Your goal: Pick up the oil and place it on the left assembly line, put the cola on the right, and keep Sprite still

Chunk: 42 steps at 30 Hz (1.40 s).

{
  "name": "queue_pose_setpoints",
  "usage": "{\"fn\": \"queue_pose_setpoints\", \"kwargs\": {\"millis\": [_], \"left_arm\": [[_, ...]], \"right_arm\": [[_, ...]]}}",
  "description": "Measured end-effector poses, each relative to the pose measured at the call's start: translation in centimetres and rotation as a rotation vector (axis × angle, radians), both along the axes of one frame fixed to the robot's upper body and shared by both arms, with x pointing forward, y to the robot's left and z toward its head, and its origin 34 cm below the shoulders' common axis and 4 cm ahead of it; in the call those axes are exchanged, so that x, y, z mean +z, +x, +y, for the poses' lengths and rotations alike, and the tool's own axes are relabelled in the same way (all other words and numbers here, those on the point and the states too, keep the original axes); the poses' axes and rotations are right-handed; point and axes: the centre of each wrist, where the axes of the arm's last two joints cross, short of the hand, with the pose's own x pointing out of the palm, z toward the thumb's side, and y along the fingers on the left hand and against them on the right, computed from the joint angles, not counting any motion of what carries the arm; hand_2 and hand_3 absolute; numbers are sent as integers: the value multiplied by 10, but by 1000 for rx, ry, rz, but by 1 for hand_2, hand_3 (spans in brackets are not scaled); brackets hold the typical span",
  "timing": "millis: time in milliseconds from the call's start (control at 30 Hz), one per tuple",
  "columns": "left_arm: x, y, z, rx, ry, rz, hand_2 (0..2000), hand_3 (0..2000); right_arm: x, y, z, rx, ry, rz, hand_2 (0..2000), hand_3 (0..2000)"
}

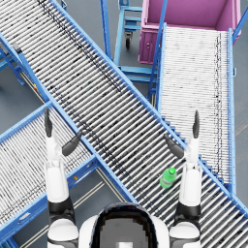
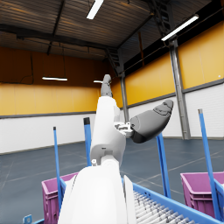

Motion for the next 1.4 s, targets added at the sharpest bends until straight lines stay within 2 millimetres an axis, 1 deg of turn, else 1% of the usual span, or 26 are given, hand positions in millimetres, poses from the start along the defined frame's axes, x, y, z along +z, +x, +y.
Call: {"fn": "queue_pose_setpoints", "kwargs": {"millis": [267, 800, 1067, 1233, 1400], "left_arm": [[-1, -1, 2, 7, -7, 2, 0, 0], [0, -2, 1, 6, -12, -4, 0, 0], [-3, -2, 1, 5, -16, 5, 0, 0], [4, -2, 1, 6, -14, -20, 0, 0], [5, -1, 2, 10, -17, -22, 0, 0]], "right_arm": [[-1, 0, -5, -19, 13, 3, 0, 0], [-1, 0, -5, -23, 23, 0, 0, 0], [-5, 1, -6, -26, 32, 17, 0, 0], [-1, 0, -7, -31, 34, -1, 0, 0], [-5, 1, -6, -29, 39, 15, 0, 0]]}}
